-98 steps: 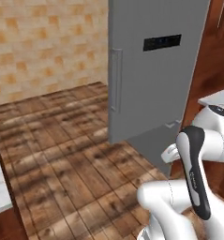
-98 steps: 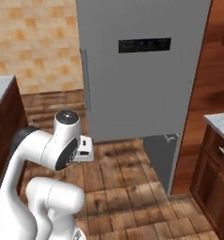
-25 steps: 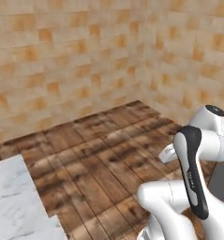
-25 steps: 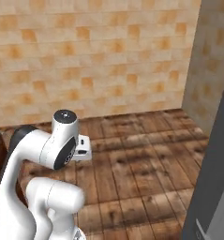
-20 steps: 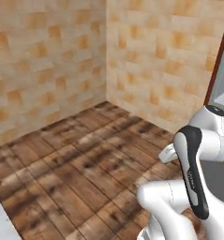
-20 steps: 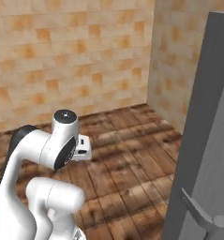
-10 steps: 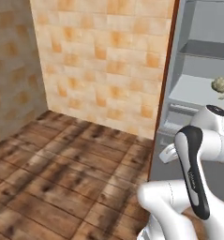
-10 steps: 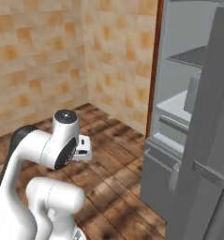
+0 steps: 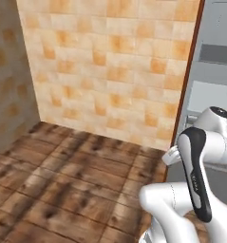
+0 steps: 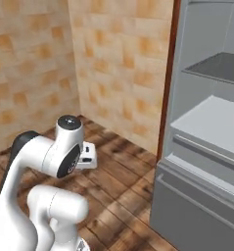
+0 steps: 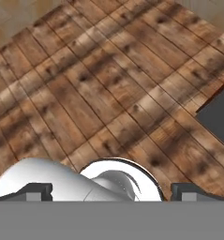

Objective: Pick the egg and butter from the fridge and place them by the bowl for mixing.

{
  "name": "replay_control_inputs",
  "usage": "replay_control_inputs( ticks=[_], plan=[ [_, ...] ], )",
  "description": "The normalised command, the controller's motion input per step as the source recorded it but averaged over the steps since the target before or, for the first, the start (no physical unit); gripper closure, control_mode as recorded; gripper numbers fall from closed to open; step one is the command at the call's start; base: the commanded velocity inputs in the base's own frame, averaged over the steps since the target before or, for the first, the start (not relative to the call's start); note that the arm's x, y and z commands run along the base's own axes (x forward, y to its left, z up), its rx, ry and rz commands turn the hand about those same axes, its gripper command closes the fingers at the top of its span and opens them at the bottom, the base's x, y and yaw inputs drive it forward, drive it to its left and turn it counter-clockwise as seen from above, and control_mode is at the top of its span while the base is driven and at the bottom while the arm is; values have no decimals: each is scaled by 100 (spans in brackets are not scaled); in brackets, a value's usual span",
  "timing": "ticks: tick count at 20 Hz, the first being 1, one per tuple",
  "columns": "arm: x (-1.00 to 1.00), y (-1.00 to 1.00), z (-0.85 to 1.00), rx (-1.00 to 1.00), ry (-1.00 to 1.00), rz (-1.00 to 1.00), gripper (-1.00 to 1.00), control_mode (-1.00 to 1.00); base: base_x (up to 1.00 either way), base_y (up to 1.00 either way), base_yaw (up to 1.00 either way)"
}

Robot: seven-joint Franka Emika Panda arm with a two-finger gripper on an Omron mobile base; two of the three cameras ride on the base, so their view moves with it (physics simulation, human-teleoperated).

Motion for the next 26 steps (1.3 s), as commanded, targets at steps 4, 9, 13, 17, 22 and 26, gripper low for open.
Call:
replay_control_inputs(
  ticks=[4, 9, 13, 17, 22, 26],
  plan=[
    [0, 0, 0, 0, 0, 0, -100, 100, 37, 23, -68],
    [0, 0, 0, 0, 0, 0, -100, 100, 30, 22, -75],
    [0, 0, 0, 0, 0, 0, -100, 100, 41, 26, -62],
    [0, 0, 0, 0, 0, 0, -100, 100, 68, 24, -22],
    [0, 0, 0, 0, 0, 0, -100, 100, 68, -6, -1],
    [0, 0, 0, 0, 0, 0, -100, 100, 57, -29, 0]
  ],
)
